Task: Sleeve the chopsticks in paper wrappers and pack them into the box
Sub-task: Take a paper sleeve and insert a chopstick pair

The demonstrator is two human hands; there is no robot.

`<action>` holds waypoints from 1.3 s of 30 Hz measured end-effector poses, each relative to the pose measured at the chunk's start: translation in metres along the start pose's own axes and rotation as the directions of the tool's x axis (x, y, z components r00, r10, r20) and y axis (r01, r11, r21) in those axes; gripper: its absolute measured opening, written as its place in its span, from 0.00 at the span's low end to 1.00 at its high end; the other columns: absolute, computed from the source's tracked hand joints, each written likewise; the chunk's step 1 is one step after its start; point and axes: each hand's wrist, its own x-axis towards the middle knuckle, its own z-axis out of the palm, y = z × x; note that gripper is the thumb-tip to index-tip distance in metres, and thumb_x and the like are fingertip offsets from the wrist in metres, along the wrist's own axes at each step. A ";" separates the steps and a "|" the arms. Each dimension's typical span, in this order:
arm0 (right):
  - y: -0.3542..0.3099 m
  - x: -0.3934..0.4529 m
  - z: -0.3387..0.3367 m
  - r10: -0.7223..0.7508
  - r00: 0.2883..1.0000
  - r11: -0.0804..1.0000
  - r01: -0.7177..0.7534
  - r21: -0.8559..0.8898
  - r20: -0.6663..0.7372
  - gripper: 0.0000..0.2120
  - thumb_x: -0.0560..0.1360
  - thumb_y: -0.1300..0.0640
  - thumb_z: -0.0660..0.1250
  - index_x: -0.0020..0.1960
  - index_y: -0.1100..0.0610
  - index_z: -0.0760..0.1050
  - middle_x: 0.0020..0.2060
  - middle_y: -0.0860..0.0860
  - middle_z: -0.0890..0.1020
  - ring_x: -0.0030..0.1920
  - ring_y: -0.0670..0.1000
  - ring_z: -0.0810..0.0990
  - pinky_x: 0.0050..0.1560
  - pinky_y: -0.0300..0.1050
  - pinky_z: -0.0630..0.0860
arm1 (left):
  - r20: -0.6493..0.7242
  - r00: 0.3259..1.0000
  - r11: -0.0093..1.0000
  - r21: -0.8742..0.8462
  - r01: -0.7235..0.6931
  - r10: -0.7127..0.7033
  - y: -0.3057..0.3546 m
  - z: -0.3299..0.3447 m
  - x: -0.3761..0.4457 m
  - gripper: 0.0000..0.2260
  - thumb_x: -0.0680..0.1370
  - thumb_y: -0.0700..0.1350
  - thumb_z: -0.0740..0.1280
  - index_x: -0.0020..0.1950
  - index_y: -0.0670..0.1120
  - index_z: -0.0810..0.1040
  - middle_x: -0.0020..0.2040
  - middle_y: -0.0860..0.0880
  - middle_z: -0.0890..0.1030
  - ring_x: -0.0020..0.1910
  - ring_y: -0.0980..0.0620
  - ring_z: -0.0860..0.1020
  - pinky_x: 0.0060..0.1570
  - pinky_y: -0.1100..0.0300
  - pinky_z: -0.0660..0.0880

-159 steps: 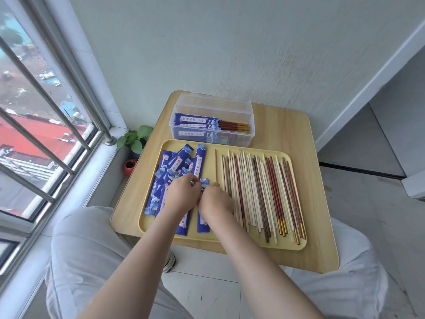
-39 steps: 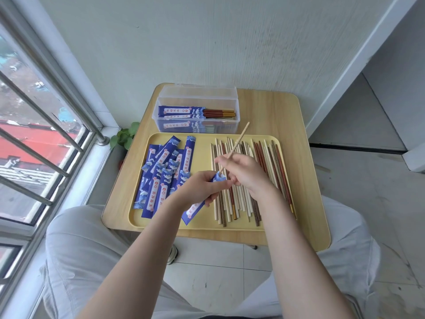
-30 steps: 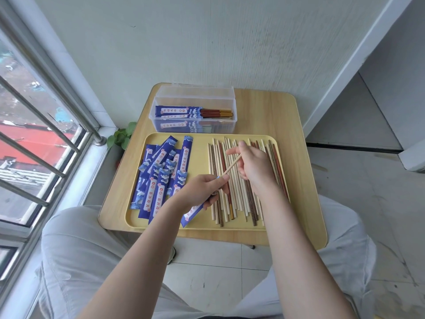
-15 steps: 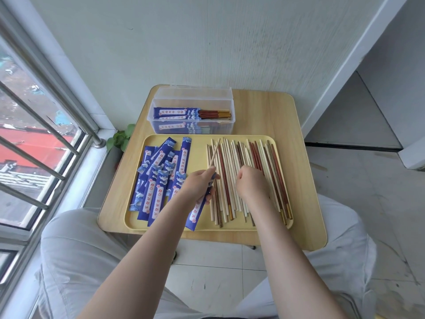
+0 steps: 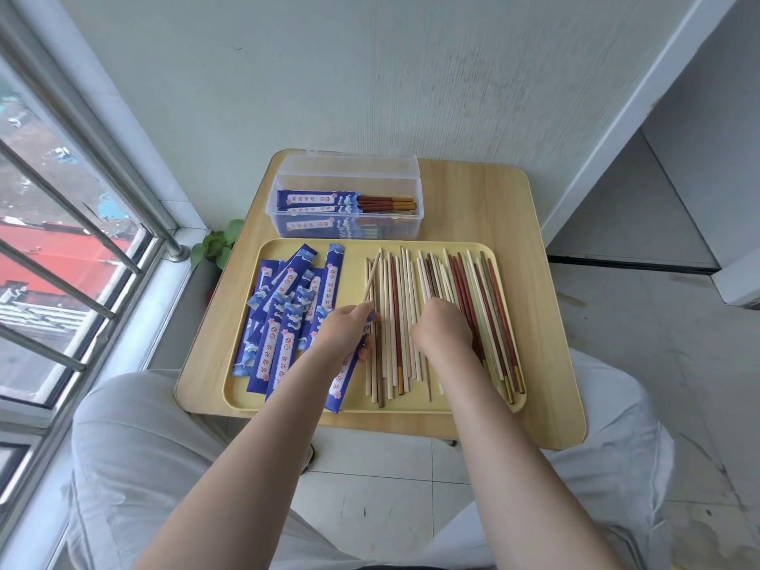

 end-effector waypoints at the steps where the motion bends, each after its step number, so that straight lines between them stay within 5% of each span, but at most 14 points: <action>1: -0.001 0.000 0.000 0.006 1.000 1.000 -0.005 -0.022 0.013 0.06 0.78 0.68 0.62 0.45 0.59 0.71 0.38 0.52 0.74 0.36 0.52 0.76 0.31 0.43 0.71 | 0.002 1.000 1.000 0.004 0.004 -0.004 0.000 0.000 0.000 0.16 0.84 0.55 0.59 0.54 0.45 0.81 0.30 0.47 0.75 0.22 0.53 0.72 0.27 0.62 0.75; 9: -0.004 0.000 0.000 0.018 1.000 0.997 -0.017 -0.078 0.013 0.05 0.79 0.67 0.62 0.47 0.61 0.75 0.36 0.52 0.74 0.32 0.50 0.73 0.30 0.42 0.70 | 0.031 0.999 1.000 0.015 -0.018 0.017 -0.001 -0.004 0.000 0.17 0.84 0.54 0.59 0.57 0.44 0.80 0.34 0.44 0.77 0.22 0.52 0.73 0.26 0.61 0.74; 14: 0.002 0.001 -0.016 -0.017 1.000 0.957 0.023 0.289 -0.024 0.15 0.76 0.55 0.69 0.35 0.59 0.68 0.28 0.50 0.71 0.25 0.48 0.67 0.22 0.38 0.64 | 0.108 0.989 0.993 -0.065 -0.096 0.103 -0.001 -0.013 -0.011 0.15 0.84 0.54 0.61 0.57 0.45 0.81 0.33 0.45 0.79 0.25 0.50 0.75 0.30 0.59 0.78; 16: 0.001 0.000 -0.030 -0.057 0.998 0.828 0.053 0.559 -0.011 0.10 0.77 0.58 0.67 0.39 0.62 0.74 0.31 0.53 0.77 0.26 0.48 0.72 0.25 0.41 0.73 | 0.154 0.979 0.990 -0.066 -0.127 0.135 -0.002 -0.016 -0.011 0.18 0.84 0.56 0.59 0.57 0.44 0.81 0.32 0.45 0.77 0.26 0.49 0.73 0.31 0.57 0.77; 18: -0.002 -0.002 -0.043 -0.079 0.997 0.630 0.054 0.775 -0.005 0.06 0.80 0.61 0.63 0.47 0.62 0.75 0.35 0.54 0.79 0.27 0.47 0.74 0.26 0.37 0.72 | 0.205 0.968 0.987 -0.090 -0.131 0.147 0.000 -0.016 -0.011 0.23 0.85 0.57 0.55 0.56 0.40 0.79 0.30 0.46 0.74 0.25 0.49 0.71 0.29 0.58 0.75; 21: -0.003 0.001 -0.055 -0.054 0.996 0.418 0.088 0.904 -0.072 0.09 0.82 0.62 0.57 0.44 0.60 0.72 0.30 0.52 0.74 0.24 0.47 0.69 0.24 0.39 0.64 | 0.283 0.947 0.985 -0.124 -0.123 0.154 0.005 -0.017 -0.015 0.26 0.86 0.56 0.50 0.49 0.38 0.78 0.28 0.46 0.71 0.24 0.48 0.69 0.29 0.58 0.72; 24: -0.004 0.006 -0.056 -0.041 0.993 0.346 0.115 0.931 -0.107 0.12 0.83 0.60 0.55 0.42 0.58 0.71 0.30 0.52 0.71 0.25 0.47 0.66 0.24 0.38 0.62 | 0.351 0.921 0.982 -0.141 -0.123 0.166 0.007 -0.018 -0.019 0.25 0.86 0.55 0.51 0.42 0.39 0.76 0.28 0.45 0.70 0.24 0.47 0.68 0.31 0.57 0.71; 29: -0.005 0.007 -0.050 -0.142 0.986 0.400 0.138 0.906 -0.087 0.14 0.86 0.56 0.54 0.44 0.57 0.70 0.31 0.51 0.71 0.26 0.46 0.66 0.24 0.35 0.63 | 0.381 0.905 0.980 -0.129 -0.150 0.188 0.008 -0.019 -0.023 0.24 0.85 0.53 0.52 0.39 0.39 0.74 0.28 0.43 0.69 0.24 0.46 0.66 0.30 0.57 0.71; 35: -0.006 0.005 -0.040 -0.365 0.924 0.645 0.165 0.746 0.111 0.03 0.83 0.57 0.60 0.55 0.55 0.71 0.36 0.54 0.80 0.27 0.49 0.72 0.27 0.39 0.68 | 0.337 0.921 0.980 -0.103 -0.169 0.194 0.010 -0.015 -0.021 0.25 0.85 0.55 0.52 0.40 0.39 0.75 0.28 0.43 0.71 0.24 0.46 0.68 0.30 0.58 0.71; 39: -0.003 0.002 -0.038 -0.413 0.887 0.709 0.170 0.685 0.207 0.15 0.81 0.47 0.65 0.51 0.60 0.78 0.34 0.51 0.79 0.29 0.48 0.74 0.30 0.41 0.69 | 0.322 0.926 0.980 -0.082 -0.181 0.198 0.009 -0.015 -0.021 0.25 0.85 0.57 0.52 0.42 0.40 0.75 0.29 0.44 0.72 0.25 0.47 0.69 0.32 0.57 0.71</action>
